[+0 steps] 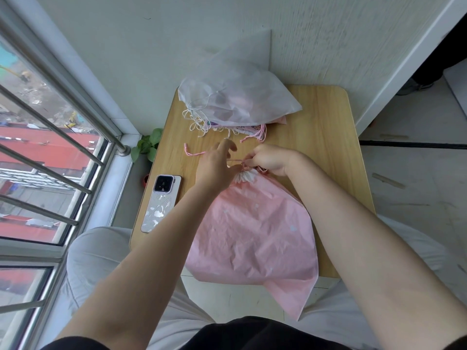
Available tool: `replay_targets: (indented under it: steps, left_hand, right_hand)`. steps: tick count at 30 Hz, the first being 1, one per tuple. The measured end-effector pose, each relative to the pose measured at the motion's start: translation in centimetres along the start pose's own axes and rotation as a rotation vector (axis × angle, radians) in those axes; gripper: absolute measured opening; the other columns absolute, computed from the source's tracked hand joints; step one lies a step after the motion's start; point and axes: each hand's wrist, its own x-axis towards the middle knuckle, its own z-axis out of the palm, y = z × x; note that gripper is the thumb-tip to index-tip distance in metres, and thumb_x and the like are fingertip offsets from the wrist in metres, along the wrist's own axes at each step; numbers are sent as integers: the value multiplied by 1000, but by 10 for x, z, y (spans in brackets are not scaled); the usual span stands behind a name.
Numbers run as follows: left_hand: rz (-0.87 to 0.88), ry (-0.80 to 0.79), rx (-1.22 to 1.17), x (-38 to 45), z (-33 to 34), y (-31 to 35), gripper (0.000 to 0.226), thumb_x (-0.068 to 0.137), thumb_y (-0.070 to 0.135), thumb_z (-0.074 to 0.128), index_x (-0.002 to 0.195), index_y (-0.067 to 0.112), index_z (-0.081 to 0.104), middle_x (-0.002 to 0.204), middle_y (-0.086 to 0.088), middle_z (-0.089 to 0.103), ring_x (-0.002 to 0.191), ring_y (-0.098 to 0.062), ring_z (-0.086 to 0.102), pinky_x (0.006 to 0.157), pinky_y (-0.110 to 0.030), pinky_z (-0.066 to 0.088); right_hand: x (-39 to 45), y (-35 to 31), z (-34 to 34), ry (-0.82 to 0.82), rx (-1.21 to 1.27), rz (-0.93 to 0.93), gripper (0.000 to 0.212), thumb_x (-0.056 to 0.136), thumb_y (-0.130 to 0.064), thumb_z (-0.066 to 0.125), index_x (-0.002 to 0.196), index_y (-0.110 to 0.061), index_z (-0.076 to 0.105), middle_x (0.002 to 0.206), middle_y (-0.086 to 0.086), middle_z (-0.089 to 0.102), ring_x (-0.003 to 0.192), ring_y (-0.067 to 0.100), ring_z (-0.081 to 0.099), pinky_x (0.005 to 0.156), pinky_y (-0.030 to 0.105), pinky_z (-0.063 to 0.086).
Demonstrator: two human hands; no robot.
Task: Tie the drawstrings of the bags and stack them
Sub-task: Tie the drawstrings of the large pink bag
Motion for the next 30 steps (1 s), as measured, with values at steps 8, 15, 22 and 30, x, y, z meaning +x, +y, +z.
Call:
replay_targets:
  steps: [8,15,22,30]
  left_hand:
    - [42,-73,5,1,6,8,15,84,29,68,89,17,76,87,4,70,82,-13,64,67,-28,50]
    - [-116,-113,0,7,11,15,14,84,30,72,83,16,75,82,1,70,76,-16,63,56,-24,38]
    - [-330,-322,-283,15,-11,21,20,87,22,64,79,5,70,63,-3,54,52,-13,42,49,-24,32]
    - [-355,-386,-329,17,-23,14,24,95,20,48,76,6,53,63,-3,43,58,-17,36,55,-30,28]
  right_hand:
    - [7,13,0,30,152,52,23,94,-7,60,101,14,66,91,14,60,86,20,49,78,33,38]
    - [2,13,0,57,164,64,31,88,-17,70,100,11,68,73,10,51,57,13,37,51,26,31]
    - [-5,10,-4,54,181,-17,14,90,-11,68,76,-11,67,70,2,59,59,9,48,54,20,39]
    - [-8,3,-4,139,62,-22,14,88,-3,67,100,-3,74,75,1,63,65,9,55,60,21,46]
